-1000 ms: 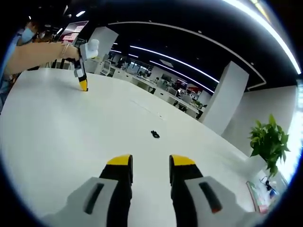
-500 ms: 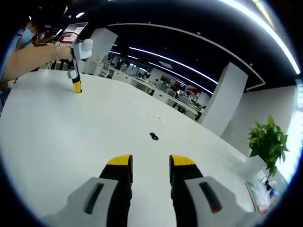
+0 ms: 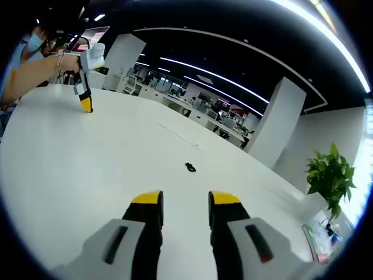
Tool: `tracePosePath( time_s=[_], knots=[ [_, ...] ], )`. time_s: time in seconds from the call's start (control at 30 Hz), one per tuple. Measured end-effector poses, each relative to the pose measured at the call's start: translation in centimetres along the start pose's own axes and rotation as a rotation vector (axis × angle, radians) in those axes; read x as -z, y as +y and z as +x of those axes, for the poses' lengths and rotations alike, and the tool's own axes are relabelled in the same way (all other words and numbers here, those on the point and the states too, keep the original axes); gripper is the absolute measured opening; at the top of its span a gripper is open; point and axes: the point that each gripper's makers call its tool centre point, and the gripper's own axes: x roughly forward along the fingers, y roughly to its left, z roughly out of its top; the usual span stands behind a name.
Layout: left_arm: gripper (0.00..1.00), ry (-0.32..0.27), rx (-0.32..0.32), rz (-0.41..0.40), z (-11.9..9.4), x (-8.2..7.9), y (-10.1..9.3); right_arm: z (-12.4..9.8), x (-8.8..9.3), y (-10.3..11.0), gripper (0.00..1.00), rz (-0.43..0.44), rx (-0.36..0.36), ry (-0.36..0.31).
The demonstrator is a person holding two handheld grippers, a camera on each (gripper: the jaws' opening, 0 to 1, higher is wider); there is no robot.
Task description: Snap the two parts of the plastic buckle together until the buckle closes and remains connected.
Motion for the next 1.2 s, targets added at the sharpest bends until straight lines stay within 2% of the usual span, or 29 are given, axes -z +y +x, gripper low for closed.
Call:
tracePosePath(
  time_s=[0.27, 0.67, 0.87, 1.2],
  knots=[
    [0.18, 0.000, 0.022, 0.027, -1.4, 2.2, -1.1, -0.1, 0.0, 0.0, 0.30, 0.001, 0.003, 0.000],
    [0.18, -0.042, 0.059, 0.079, -2.9, 5.0, -3.2, -0.1, 0.0, -0.1, 0.30, -0.001, 0.003, -0.003],
    [0.18, -0.049, 0.062, 0.094, -3.0, 6.3, -4.0, -0.1, 0.0, -0.1, 0.30, -0.002, 0.005, -0.001],
    [0.18, -0.059, 0.087, 0.133, -3.0, 6.6, -4.9, 0.0, 0.0, -0.1, 0.30, -0.006, 0.005, 0.006]
  ],
)
